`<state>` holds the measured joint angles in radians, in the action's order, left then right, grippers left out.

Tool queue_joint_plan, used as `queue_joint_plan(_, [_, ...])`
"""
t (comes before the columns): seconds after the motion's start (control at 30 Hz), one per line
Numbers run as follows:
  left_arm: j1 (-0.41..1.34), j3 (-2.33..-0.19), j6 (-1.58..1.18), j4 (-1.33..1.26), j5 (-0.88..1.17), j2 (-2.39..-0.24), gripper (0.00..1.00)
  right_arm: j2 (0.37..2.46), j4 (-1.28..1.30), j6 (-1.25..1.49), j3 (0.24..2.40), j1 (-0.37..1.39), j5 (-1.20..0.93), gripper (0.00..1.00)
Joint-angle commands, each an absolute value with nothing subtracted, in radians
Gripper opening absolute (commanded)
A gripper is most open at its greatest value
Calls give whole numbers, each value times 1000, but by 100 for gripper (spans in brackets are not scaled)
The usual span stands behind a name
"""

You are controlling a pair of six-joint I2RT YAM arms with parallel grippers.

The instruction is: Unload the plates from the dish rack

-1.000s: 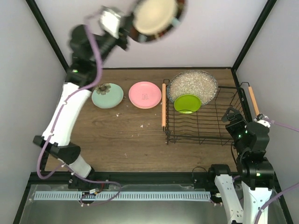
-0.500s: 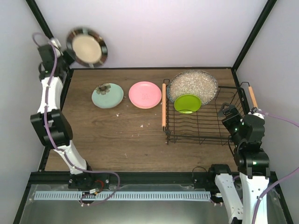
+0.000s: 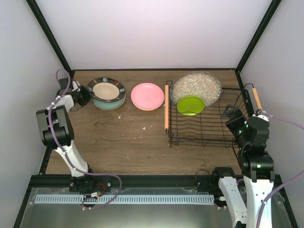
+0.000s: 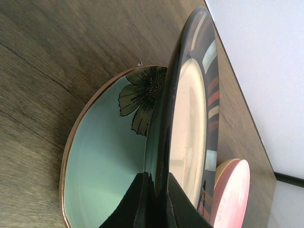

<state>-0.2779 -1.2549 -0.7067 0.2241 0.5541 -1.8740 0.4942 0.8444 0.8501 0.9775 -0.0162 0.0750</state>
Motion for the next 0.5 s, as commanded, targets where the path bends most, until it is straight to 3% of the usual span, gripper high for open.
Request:
queue_joint_plan(0.0, [-280, -1249, -727, 57, 645, -1829, 4, 490, 845, 844, 994, -7, 87, 100])
queue_joint_plan(0.47, [-279, -1125, -675, 86, 641, -1802, 4, 489, 838, 849, 988, -6, 91, 100])
